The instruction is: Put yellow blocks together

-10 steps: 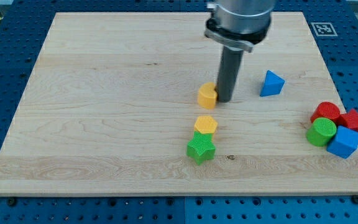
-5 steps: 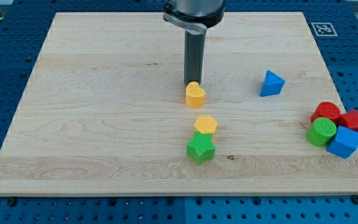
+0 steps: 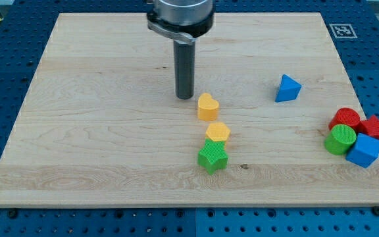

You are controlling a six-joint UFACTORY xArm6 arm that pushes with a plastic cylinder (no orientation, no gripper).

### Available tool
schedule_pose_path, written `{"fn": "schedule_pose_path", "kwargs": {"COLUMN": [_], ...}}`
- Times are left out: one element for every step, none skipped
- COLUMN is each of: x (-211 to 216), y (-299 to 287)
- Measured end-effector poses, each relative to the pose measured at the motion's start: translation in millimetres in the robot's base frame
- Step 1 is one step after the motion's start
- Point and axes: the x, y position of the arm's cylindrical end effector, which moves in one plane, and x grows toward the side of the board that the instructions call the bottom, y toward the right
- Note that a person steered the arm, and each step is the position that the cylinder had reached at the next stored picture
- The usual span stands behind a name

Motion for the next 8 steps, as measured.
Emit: {"fn": "schedule_pose_path", "kwargs": {"x": [1.0, 12.7, 11.5, 5.2, 12.2, 18.4, 26.4, 26.9], "y": [-3.8, 5.6, 6.9, 17.2, 29.5, 30.9, 34.7, 34.7]}}
